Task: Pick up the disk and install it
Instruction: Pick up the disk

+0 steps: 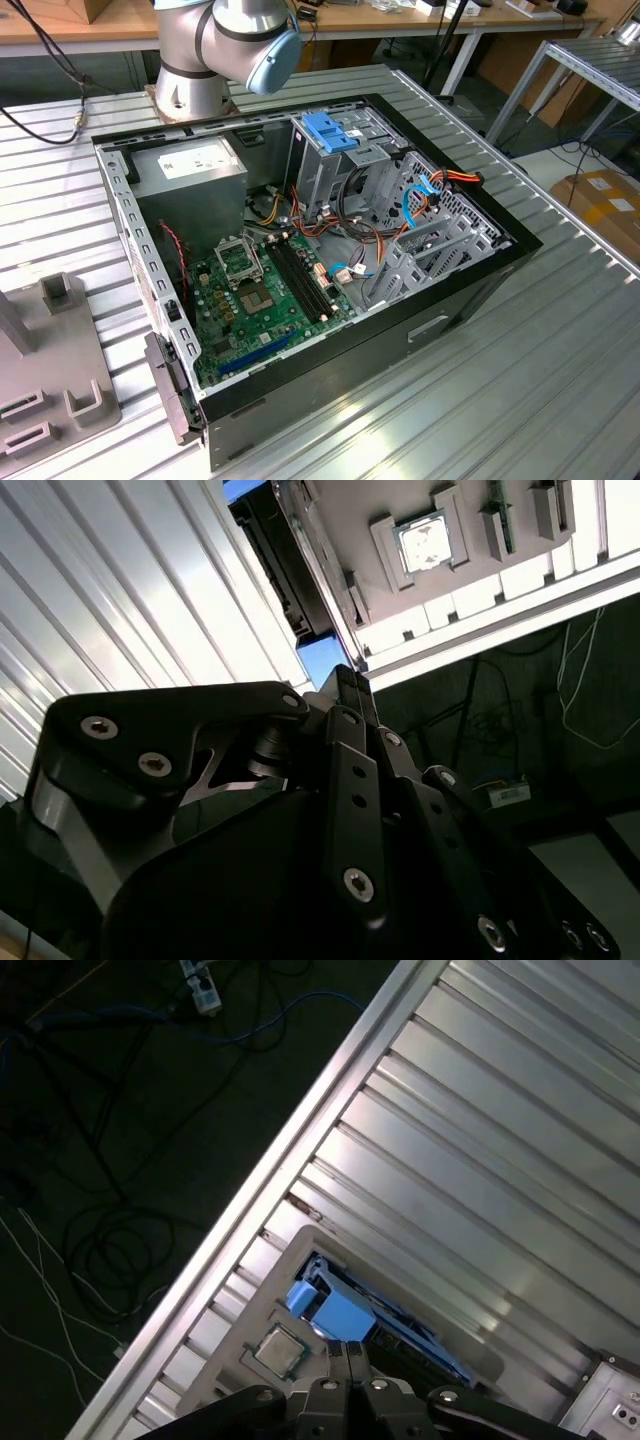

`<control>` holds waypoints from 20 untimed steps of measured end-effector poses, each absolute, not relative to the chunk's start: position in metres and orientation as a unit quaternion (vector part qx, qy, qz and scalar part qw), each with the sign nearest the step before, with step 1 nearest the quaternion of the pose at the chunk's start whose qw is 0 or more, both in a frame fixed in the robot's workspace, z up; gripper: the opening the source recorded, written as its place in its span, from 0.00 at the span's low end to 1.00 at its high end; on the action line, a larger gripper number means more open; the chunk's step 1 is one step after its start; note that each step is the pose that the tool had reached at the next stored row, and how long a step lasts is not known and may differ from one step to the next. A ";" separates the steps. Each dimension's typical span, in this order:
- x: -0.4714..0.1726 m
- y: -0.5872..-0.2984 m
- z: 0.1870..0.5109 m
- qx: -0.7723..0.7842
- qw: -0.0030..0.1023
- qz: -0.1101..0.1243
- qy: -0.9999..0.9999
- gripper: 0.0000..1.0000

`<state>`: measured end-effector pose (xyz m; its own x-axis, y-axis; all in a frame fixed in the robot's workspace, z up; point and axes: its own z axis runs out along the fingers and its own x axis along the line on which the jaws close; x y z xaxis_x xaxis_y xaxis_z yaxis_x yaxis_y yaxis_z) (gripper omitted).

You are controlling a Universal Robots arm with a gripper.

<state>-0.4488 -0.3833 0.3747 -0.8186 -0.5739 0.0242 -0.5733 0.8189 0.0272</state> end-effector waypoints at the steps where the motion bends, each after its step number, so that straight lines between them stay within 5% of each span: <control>1: -0.449 -0.383 0.375 0.305 0.016 -0.009 -0.952 0.11; 20: -0.449 -0.383 0.375 0.417 0.016 -0.008 -0.909 0.11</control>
<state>-0.4488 -0.3833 0.3746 -0.6524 -0.7575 0.0233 -0.7570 0.6528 0.0280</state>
